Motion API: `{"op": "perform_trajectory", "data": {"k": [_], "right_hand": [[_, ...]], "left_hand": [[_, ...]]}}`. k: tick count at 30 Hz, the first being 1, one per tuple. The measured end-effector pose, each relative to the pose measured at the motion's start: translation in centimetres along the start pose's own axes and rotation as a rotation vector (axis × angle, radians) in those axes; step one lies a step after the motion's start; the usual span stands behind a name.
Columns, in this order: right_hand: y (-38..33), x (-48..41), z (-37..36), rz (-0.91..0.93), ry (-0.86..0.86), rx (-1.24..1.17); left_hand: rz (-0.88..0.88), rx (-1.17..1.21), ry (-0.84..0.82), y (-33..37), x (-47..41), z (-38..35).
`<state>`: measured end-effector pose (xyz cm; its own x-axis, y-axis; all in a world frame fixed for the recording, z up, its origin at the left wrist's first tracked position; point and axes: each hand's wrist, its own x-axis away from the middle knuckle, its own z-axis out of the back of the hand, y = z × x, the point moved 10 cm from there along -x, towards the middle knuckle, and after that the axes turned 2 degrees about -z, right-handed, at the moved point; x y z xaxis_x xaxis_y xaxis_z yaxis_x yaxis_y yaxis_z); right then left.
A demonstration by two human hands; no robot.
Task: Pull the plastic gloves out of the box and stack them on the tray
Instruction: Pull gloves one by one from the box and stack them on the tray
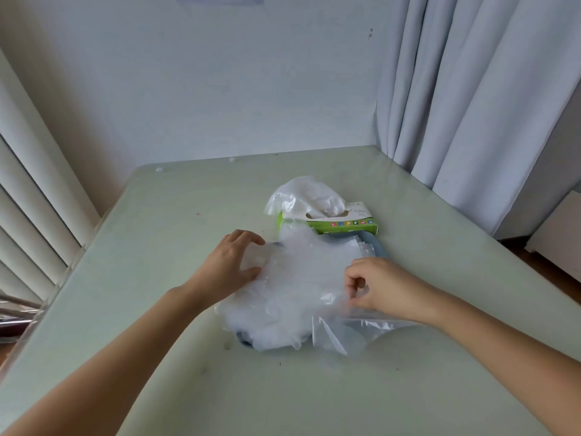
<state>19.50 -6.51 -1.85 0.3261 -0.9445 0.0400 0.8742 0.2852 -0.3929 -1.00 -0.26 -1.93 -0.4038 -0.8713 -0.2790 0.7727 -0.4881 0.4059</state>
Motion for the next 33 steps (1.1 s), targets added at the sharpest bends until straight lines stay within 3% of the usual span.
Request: {"op": "perform_trajectory", "data": {"k": [5, 8, 12, 15, 17, 20, 22, 27, 33], "right_hand": [[-2.5, 0.8, 4.1, 0.064, 0.000, -0.340], [-4.7, 0.5, 5.8, 0.157, -0.132, -0.572], [-7.3, -1.0, 6.1, 0.268, -0.243, -0.652], [-7.3, -3.3, 4.0, 0.215, -0.362, -0.762], [-6.6, -5.4, 2.4, 0.160, -0.398, -0.733], [-4.8, -8.5, -0.2, 0.160, -0.365, -0.441], [-3.3, -9.5, -1.5, 0.111, -0.347, -0.376], [-2.7, -10.1, -1.9, 0.107, -0.338, -0.411], [-2.6, -10.8, -2.2, 0.086, -0.293, -0.417]], "left_hand": [[0.021, 0.021, 0.000, -0.2, 0.2, 0.2], [0.039, 0.053, 0.022, -0.5, 0.1, 0.4], [0.056, 0.094, 0.063, -1.0, 0.1, 0.5], [0.084, 0.136, 0.072, -1.6, 0.1, 0.6], [0.068, 0.183, 0.049, -1.8, 0.1, 0.5], [0.040, 0.285, 0.055, -1.5, 0.2, 0.9], [-0.013, 0.219, 0.045, -0.8, 0.2, 1.2], [-0.237, 0.077, -0.050, 1.4, -0.2, 1.6], [-0.249, -0.073, -0.192, 1.0, 0.2, 2.6]]}}
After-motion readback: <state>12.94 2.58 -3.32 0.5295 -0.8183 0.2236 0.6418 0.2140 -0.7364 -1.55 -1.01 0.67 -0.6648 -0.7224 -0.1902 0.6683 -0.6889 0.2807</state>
